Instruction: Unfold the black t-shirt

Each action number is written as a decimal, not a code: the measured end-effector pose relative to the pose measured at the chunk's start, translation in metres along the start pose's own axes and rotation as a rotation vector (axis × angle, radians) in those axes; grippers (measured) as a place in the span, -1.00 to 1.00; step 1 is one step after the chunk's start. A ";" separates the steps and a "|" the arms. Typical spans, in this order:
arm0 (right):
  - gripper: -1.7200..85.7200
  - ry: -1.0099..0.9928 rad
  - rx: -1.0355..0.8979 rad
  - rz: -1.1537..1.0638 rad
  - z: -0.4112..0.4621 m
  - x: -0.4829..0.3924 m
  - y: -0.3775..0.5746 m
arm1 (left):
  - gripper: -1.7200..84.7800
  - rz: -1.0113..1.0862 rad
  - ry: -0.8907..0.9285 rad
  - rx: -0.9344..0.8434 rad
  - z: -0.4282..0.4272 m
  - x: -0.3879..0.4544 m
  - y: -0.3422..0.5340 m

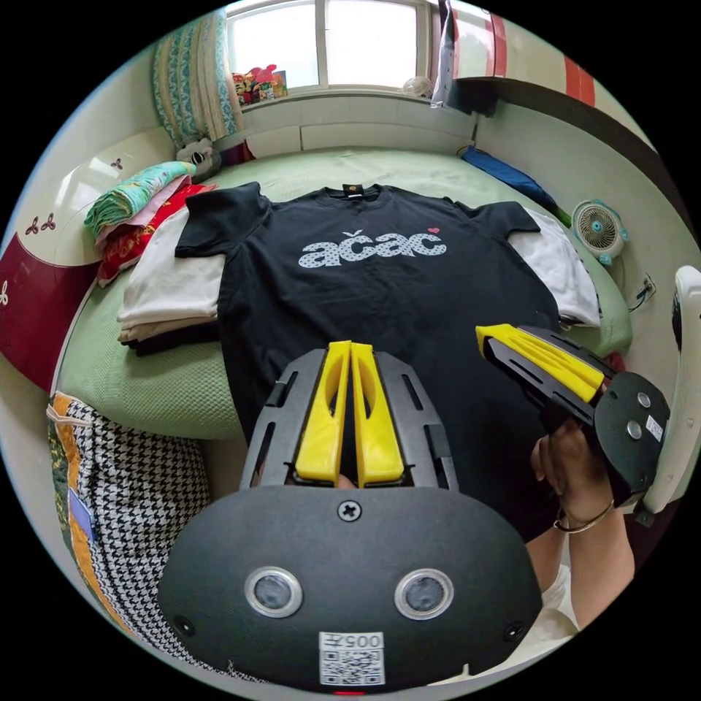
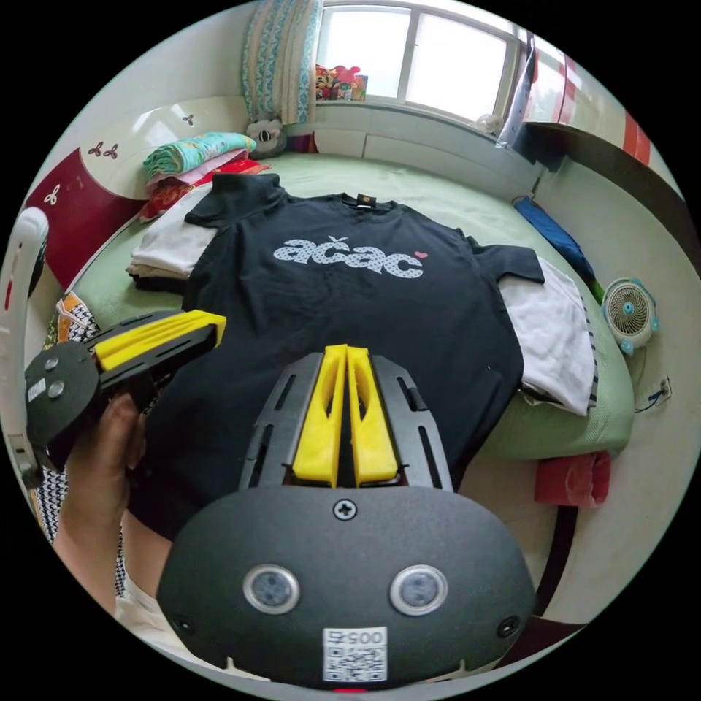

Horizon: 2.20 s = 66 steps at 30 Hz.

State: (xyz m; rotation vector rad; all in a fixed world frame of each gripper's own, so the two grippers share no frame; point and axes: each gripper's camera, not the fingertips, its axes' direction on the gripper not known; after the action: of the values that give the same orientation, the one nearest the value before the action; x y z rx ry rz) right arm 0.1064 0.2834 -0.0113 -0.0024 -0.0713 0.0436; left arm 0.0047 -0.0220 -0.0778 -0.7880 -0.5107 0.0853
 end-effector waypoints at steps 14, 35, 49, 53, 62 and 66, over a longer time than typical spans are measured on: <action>-0.99 0.002 -0.002 -0.032 0.004 0.006 -0.001 | -0.98 0.007 -0.002 0.015 0.001 0.001 0.000; -0.99 -0.030 0.020 -0.052 0.011 0.030 -0.010 | -0.98 -0.018 0.005 0.036 0.013 -0.024 -0.001; -0.99 -0.035 -0.001 -0.048 0.030 0.048 -0.031 | -0.98 -0.016 0.036 0.072 0.027 -0.062 -0.001; -0.99 -0.088 0.011 -0.025 0.034 0.059 -0.037 | -0.98 -0.032 0.076 0.079 0.033 -0.080 -0.001; -0.99 -0.212 -0.002 0.112 0.058 0.090 -0.061 | -0.98 -0.079 0.173 0.105 0.051 -0.133 -0.001; -0.99 -0.227 -0.019 0.109 0.070 0.086 -0.075 | -0.98 -0.093 0.204 0.112 0.060 -0.157 -0.001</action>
State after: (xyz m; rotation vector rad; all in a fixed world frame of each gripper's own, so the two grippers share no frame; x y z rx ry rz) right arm 0.1908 0.2124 0.0653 -0.0204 -0.2991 0.1520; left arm -0.1614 -0.0244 -0.1056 -0.6538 -0.3453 -0.0515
